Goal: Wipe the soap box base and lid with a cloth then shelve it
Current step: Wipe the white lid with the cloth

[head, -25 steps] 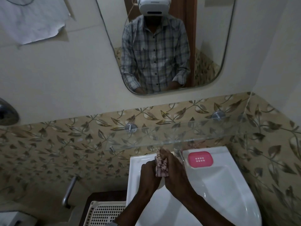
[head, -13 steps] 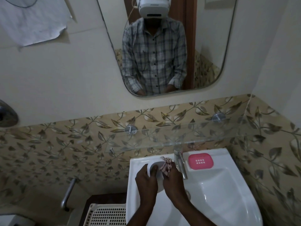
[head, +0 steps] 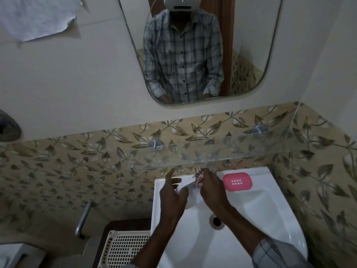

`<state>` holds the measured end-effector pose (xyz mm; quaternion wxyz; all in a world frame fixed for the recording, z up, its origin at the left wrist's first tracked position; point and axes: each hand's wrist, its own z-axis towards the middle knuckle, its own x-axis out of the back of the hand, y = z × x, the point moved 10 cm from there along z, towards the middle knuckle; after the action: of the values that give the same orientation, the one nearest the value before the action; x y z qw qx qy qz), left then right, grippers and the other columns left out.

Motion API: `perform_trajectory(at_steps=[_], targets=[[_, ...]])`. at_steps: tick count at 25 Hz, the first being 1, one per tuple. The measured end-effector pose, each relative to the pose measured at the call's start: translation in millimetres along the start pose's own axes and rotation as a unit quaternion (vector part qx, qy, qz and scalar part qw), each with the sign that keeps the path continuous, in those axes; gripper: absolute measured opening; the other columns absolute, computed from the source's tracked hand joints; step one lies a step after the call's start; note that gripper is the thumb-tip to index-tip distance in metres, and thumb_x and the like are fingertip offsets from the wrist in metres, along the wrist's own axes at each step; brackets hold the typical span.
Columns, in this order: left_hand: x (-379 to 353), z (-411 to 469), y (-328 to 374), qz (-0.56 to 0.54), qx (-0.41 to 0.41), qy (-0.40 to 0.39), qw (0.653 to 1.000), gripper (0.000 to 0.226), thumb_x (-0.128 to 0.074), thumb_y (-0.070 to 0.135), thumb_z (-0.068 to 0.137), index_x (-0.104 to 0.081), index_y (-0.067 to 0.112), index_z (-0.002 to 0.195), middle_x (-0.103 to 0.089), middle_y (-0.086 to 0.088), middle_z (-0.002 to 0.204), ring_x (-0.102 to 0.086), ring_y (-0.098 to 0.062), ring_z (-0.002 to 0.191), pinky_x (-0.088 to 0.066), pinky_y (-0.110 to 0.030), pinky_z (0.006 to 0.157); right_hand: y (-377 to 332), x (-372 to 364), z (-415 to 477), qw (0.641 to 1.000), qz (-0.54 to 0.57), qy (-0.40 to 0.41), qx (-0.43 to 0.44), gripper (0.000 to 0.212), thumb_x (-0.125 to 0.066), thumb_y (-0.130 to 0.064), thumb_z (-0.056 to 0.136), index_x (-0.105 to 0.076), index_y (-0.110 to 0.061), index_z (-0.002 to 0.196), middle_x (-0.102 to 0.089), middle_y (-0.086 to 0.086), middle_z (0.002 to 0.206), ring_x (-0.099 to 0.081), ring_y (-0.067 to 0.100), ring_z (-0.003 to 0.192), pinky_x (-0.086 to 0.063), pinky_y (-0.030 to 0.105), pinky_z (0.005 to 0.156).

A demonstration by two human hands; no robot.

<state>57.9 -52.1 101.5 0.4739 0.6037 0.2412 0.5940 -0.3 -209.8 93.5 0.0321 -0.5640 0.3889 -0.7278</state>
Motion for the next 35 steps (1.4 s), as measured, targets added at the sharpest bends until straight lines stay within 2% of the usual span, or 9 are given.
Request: perform_trajectory(at_steps=[3, 5, 10, 18, 23, 27, 30, 32, 35], targets=[[-23.8, 10.8, 21.7, 0.223, -0.072, -0.095, 0.967, 0.014, -0.061, 0.012, 0.088, -0.071, 0.009, 0.097, -0.076, -0.01, 0.093, -0.069, -0.027, 0.091, -0.046, -0.032, 0.073, -23.2, 0.9, -4.8, 0.994, -0.075, -0.002, 0.08, 0.041, -0.049, -0.007, 0.092, -0.047, -0.012, 0.132, -0.06, 0.009, 0.126, -0.056, 0.026, 0.118, -0.044, 0.034, 0.097], [-29.8, 10.1, 21.7, 0.214, -0.073, -0.087, 0.97, 0.014, -0.057, 0.009, 0.09, -0.069, 0.004, 0.083, -0.074, -0.013, 0.086, -0.067, -0.03, 0.084, -0.042, -0.035, 0.07, -20.0, -1.8, -10.9, 0.998, -0.028, 0.023, 0.044, 0.036, -0.049, -0.005, 0.092, -0.052, -0.008, 0.128, -0.063, 0.011, 0.123, -0.058, 0.029, 0.115, -0.047, 0.036, 0.092], [-16.1, -4.7, -11.9, -0.002, 0.049, 0.064, 0.997, 0.031, -0.05, 0.016, 0.1, -0.064, 0.02, 0.072, -0.068, 0.008, 0.07, -0.063, -0.003, 0.067, -0.042, -0.023, 0.063, 31.2, -28.4, -18.8, 0.94, 0.273, 0.029, -0.205, 0.02, -0.054, -0.01, 0.096, -0.064, -0.006, 0.113, -0.069, 0.013, 0.108, -0.065, 0.032, 0.094, -0.06, 0.041, 0.062], [-40.9, -16.1, -66.8, -0.322, 0.316, 0.104, 0.886, 0.03, -0.043, 0.044, 0.102, -0.062, 0.021, 0.099, -0.066, -0.015, 0.11, -0.063, -0.035, 0.102, -0.054, -0.057, 0.091, 40.7, -79.0, -35.7, 0.823, 0.463, -0.01, -0.33, 0.01, -0.056, -0.001, 0.089, -0.065, -0.006, 0.088, -0.069, 0.013, 0.083, -0.067, 0.026, 0.069, -0.061, 0.038, 0.062], [-35.2, -32.1, -59.7, -0.202, 0.305, 0.092, 0.926, 0.094, -0.075, 0.036, 0.083, -0.016, 0.026, 0.156, -0.029, -0.019, 0.155, -0.049, -0.037, 0.129, -0.049, -0.043, 0.096, 37.3, -31.7, -29.5, 0.934, 0.271, 0.122, -0.199, 0.026, -0.058, 0.006, 0.09, -0.064, 0.001, 0.115, -0.071, 0.016, 0.111, -0.067, 0.031, 0.103, -0.058, 0.038, 0.085], [-48.4, -29.9, -37.0, -0.294, 0.349, 0.065, 0.887, 0.113, -0.077, 0.053, 0.076, 0.003, 0.042, 0.155, -0.018, -0.017, 0.162, -0.038, -0.038, 0.14, -0.042, -0.045, 0.104, 13.9, -40.8, -39.0, 0.914, 0.389, 0.072, -0.086, 0.035, -0.049, 0.005, 0.098, -0.057, -0.005, 0.131, -0.065, 0.01, 0.127, -0.063, 0.018, 0.115, -0.053, 0.024, 0.092], [-50.9, 0.4, -45.9, -0.385, 0.352, 0.005, 0.853, 0.08, -0.055, 0.058, 0.091, -0.023, 0.025, 0.156, -0.042, -0.016, 0.152, -0.049, -0.034, 0.133, -0.044, -0.051, 0.107, -2.7, -50.5, -54.3, 0.934, 0.354, -0.001, 0.049, 0.065, -0.054, 0.009, 0.09, -0.041, -0.02, 0.147, -0.054, -0.006, 0.142, -0.055, 0.0, 0.119, -0.044, 0.02, 0.101], [-62.5, -5.7, -44.9, -0.41, 0.374, -0.072, 0.829, 0.066, -0.045, 0.058, 0.095, -0.053, 0.009, 0.138, -0.067, -0.017, 0.125, -0.068, -0.027, 0.105, -0.056, -0.04, 0.085, -8.6, -57.6, -59.5, 0.916, 0.387, -0.074, 0.076, 0.068, -0.056, -0.003, 0.093, -0.034, -0.039, 0.146, -0.051, -0.019, 0.139, -0.052, -0.009, 0.113, -0.041, 0.012, 0.096], [-75.5, -20.6, -46.3, -0.389, 0.348, -0.127, 0.844, 0.043, -0.034, 0.048, 0.103, -0.066, 0.024, 0.119, -0.06, -0.011, 0.139, -0.068, -0.011, 0.093, -0.05, -0.037, 0.096, -21.5, -52.7, -44.1, 0.892, 0.436, -0.09, 0.079, 0.063, -0.054, 0.0, 0.097, -0.028, -0.017, 0.152, -0.034, -0.004, 0.156, -0.035, 0.007, 0.142, -0.03, 0.025, 0.116]])
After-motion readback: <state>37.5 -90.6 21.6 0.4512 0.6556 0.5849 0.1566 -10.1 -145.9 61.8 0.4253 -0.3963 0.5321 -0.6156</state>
